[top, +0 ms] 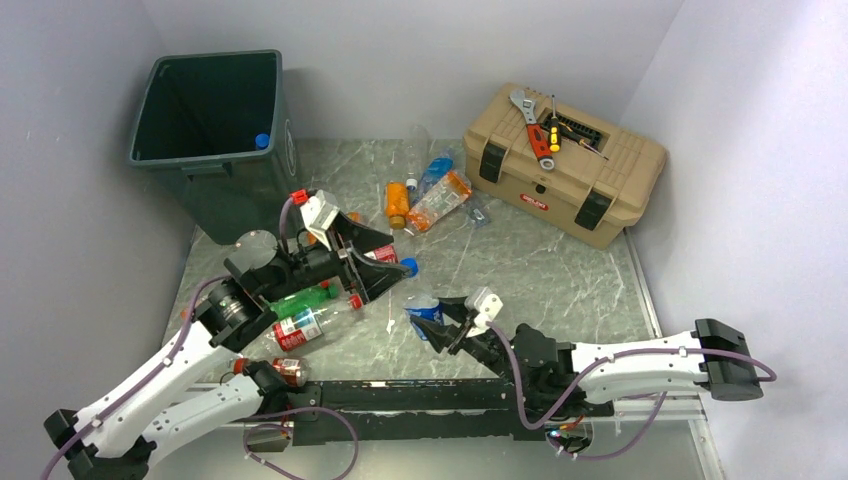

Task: Put the plastic bottles in the bin
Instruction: Pick up the plastic bottle from the corner of the board.

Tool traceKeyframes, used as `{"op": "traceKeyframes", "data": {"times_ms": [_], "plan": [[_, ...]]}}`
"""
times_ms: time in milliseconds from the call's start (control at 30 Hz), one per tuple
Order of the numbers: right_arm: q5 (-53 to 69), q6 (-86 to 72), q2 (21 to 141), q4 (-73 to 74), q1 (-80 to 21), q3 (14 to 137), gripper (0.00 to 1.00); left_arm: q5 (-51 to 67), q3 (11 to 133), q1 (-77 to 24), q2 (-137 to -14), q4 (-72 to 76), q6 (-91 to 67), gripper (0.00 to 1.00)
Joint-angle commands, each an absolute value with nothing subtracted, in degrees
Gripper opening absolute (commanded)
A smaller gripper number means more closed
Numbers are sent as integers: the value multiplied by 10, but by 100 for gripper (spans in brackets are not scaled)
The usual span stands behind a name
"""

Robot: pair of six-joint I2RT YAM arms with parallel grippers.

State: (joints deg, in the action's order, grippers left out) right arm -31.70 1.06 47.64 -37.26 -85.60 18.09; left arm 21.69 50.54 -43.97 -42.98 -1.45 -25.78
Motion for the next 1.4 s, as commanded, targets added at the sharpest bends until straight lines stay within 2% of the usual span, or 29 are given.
{"op": "traceKeyframes", "data": {"times_ms": [0,433,567,700,767,800,900,933,1033,1167,1267,1300,1333,1367], "plan": [[-333,52,477,-523,-860,174,14,263,498,-438,-438,56,-308,97],[-325,66,517,-562,-860,190,12,319,532,-440,-511,85,-320,74],[-326,65,520,-557,-860,194,12,324,536,-441,-520,81,-317,58],[-327,63,521,-554,-860,196,11,332,536,-442,-523,86,-318,37],[-328,60,522,-553,-860,195,11,336,537,-442,-524,82,-317,31],[-330,59,523,-553,-860,194,11,340,538,-442,-524,81,-316,34],[-332,54,519,-559,-860,190,11,346,538,-443,-526,79,-319,60],[-333,53,518,-560,-860,190,12,346,537,-444,-525,80,-320,65],[-332,52,518,-562,-860,191,12,341,536,-446,-527,78,-319,65],[-330,51,525,-565,-860,195,12,348,538,-450,-536,80,-319,46],[-331,49,529,-572,-860,195,12,351,546,-453,-547,68,-315,20],[-332,47,530,-572,-860,196,12,351,549,-455,-549,62,-311,7],[-336,44,531,-568,-860,198,12,344,552,-456,-550,53,-308,0],[-345,35,530,-558,-860,203,16,337,554,-456,-549,46,-303,0]]}}
